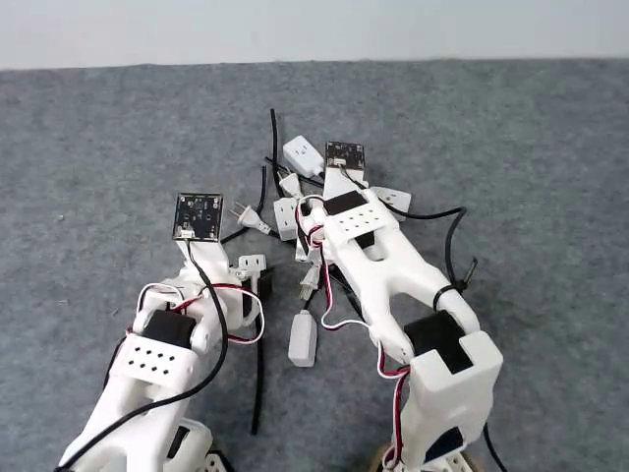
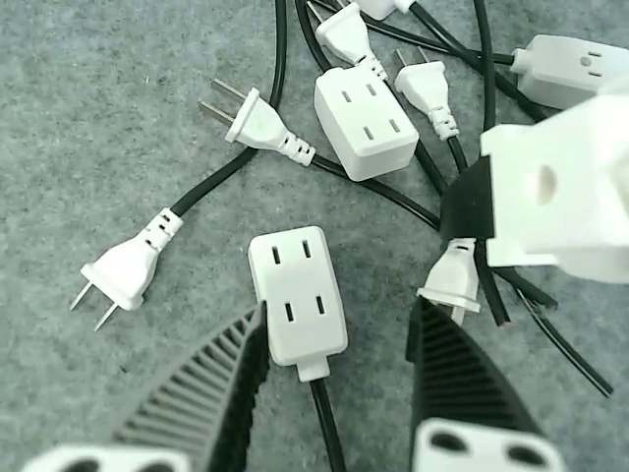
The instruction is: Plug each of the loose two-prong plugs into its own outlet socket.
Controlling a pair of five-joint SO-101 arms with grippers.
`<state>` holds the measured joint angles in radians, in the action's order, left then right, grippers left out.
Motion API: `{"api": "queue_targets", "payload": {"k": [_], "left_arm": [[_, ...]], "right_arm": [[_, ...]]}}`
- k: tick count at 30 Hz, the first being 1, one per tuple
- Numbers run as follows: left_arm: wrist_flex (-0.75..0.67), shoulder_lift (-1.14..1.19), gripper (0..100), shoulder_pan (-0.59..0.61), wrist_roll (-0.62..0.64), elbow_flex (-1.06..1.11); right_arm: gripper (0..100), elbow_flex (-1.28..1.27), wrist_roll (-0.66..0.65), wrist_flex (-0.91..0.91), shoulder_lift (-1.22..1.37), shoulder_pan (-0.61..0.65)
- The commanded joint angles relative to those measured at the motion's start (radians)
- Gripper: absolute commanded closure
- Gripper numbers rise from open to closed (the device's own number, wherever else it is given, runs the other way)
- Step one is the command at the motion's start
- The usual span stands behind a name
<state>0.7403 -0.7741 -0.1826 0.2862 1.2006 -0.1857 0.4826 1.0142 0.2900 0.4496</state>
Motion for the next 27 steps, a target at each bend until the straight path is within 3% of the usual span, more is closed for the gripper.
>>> {"api": "queue_targets", "payload": {"k": [1, 9, 18, 22, 27], "left_arm": [[-0.021, -0.014, 77, -0.008, -0.009, -0.008], [-0.021, -0.014, 77, -0.008, -0.009, -0.008], [-0.021, -0.012, 77, -0.008, -0.009, -0.007], [-0.021, -0.012, 77, -0.008, -0.009, -0.007], [-0.021, -0.012, 77, -0.008, -0.009, -0.007]], "right_arm": [[99.1, 0.023, -0.038, 0.030, -0.119, -0.002], [99.0, -0.101, -0.193, 0.104, -0.343, -0.039], [90.9, -0.123, -0.267, 0.147, -0.222, -0.166], [99.5, -0.084, -0.272, 0.143, -0.185, -0.186], [99.0, -0.078, -0.298, 0.154, -0.180, -0.206]]}}
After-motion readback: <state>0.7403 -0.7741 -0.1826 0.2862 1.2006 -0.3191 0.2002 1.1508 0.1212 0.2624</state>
